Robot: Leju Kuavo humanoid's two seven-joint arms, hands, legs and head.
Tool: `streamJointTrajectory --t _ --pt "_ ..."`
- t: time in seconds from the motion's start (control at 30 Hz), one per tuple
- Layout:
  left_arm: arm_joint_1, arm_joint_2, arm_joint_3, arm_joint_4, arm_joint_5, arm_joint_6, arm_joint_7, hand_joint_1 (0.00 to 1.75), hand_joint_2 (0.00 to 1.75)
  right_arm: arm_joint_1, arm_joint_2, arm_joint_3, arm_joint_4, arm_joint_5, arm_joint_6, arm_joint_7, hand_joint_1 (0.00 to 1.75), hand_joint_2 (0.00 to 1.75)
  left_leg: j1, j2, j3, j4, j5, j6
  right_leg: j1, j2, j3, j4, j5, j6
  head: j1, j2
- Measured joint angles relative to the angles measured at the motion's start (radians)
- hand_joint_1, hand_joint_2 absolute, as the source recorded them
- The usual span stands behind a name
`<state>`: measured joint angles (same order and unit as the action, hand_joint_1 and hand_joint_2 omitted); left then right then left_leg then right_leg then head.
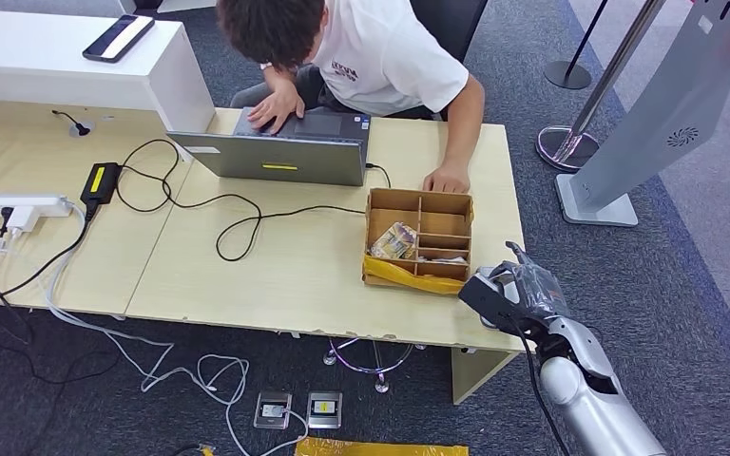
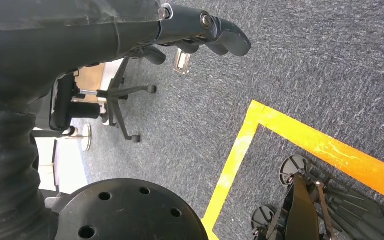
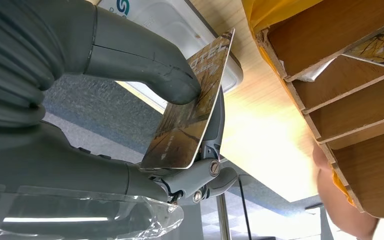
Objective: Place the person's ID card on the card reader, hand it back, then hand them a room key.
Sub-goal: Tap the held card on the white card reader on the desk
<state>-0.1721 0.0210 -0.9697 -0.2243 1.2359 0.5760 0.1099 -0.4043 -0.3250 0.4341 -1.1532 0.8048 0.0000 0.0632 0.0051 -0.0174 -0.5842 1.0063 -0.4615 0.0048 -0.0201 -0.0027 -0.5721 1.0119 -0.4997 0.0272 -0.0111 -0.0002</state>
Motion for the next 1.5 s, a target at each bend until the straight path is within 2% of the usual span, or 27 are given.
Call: streamJointTrajectory --t 1.5 --pt "0.0 -0.011 0.025 0.0 0.039 0.027 0.024 0.0 1.75 -0.006 0.007 0.0 0.087 -0.026 -0.024 -0.02 1.75 1.75 0.0 0.001 0.001 0.0 0.0 0.0 0.0 0.0 0.0 0.0 0.0 0.0 0.0 0.0"
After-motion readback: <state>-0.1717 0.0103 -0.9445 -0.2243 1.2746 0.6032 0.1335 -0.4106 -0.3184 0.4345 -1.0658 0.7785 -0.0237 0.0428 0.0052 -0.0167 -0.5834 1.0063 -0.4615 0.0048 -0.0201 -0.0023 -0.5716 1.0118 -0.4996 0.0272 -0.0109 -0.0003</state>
